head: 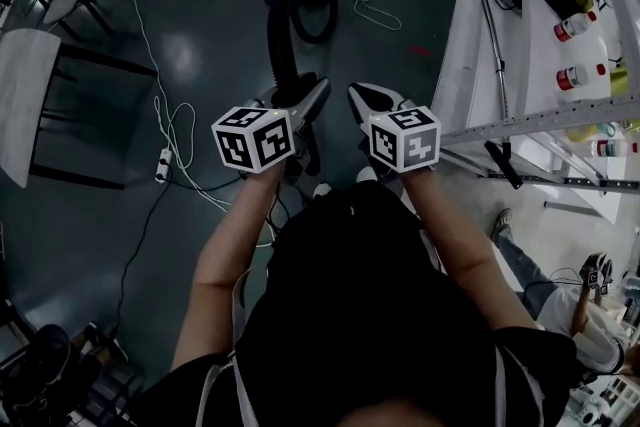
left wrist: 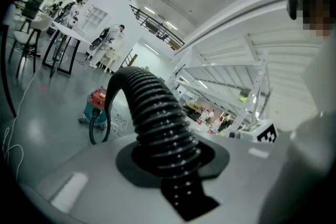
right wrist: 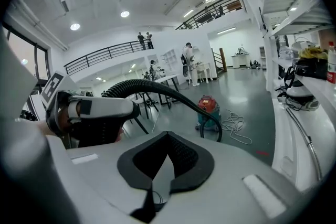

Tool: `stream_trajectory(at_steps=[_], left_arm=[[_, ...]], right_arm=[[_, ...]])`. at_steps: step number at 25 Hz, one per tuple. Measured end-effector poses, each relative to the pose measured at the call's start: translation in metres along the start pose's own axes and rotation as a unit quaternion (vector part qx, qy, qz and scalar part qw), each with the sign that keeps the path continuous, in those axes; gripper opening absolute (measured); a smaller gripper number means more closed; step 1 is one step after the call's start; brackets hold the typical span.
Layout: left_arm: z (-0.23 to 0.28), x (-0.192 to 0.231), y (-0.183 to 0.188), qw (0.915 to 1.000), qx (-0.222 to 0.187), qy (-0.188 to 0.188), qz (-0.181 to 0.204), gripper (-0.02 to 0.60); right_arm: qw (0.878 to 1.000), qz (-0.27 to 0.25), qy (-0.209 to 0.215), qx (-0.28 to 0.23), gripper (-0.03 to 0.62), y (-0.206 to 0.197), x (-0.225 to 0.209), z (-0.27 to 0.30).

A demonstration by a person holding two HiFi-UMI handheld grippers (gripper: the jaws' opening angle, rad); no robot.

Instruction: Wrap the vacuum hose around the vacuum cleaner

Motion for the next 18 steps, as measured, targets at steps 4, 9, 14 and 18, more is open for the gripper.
stream_trajectory(at_steps=[4, 9, 14, 18], left_arm=[[0.008, 0.008, 0.011, 0.9999, -0.010, 0.007, -0.003, 0.118], [0.027, 0.016, 0.027, 0.9991, -0.036, 0.022, -0.007, 0.118], [0.059, 0.020, 0.049, 0.9979, -0.053, 0.033, -0.019, 0.120], [0.086, 0.023, 0.072, 0.9971, -0.059, 0.042, -0.024, 0.121]], right_arm=[[1.000, -0.004, 0.010, 0.006, -0.005, 0.004, -0.002, 0.011], [1.000, -0.008, 0.019, 0.005, -0.005, 0.019, -0.018, 0.029], [0.999, -0.007, 0.031, 0.008, -0.005, 0.035, -0.048, 0.045], [0.999, -0.008, 0.044, 0.013, -0.004, 0.056, -0.072, 0.058]])
Point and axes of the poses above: the fingertips, and each gripper's own axes: z forward along the fingers, x to its left, y out of its top, the point moved 7 cm from there along -z, backward along the fingers, and after that the axes turned 15 degrees about y, right-handed, at the moved point
